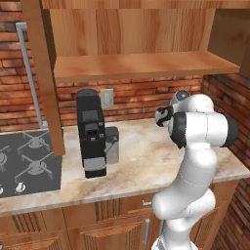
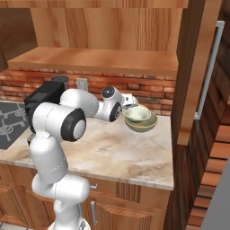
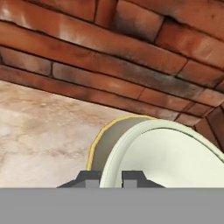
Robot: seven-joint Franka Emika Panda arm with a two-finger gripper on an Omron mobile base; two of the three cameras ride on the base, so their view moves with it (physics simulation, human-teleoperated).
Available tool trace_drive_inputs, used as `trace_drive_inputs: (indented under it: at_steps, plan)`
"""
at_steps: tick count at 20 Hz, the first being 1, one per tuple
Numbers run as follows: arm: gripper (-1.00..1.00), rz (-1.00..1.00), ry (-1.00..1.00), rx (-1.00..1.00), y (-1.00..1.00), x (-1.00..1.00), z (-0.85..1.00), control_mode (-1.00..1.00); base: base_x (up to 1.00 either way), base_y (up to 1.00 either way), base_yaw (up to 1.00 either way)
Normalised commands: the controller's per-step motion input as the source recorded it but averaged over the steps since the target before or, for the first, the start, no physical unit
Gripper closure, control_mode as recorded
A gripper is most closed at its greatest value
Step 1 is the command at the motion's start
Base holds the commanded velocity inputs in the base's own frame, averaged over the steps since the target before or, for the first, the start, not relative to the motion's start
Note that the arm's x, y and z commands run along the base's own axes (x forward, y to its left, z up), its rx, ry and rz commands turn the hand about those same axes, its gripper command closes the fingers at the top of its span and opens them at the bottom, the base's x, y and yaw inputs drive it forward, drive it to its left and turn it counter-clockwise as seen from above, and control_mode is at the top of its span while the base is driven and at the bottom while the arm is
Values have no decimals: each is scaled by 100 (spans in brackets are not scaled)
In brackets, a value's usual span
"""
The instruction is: Pick up the bowls on the counter and stack them on top of one another in the open cabinet. Place the smaller bowl on top of the larger bowl.
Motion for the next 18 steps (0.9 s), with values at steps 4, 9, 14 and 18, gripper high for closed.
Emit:
trace_drive_inputs:
  at_steps: [4, 9, 14, 18]
  plan:
    - [100, 0, 0, -3, -19, 41, -33, -100, 0, 0, 0]
    - [100, 0, 0, -1, -32, 45, -21, -100, 0, 0, 0]
    - [100, 0, 0, 0, -34, 40, -11, -100, 0, 0, 0]
    - [100, 0, 3, 0, -19, 26, -8, -100, 0, 0, 0]
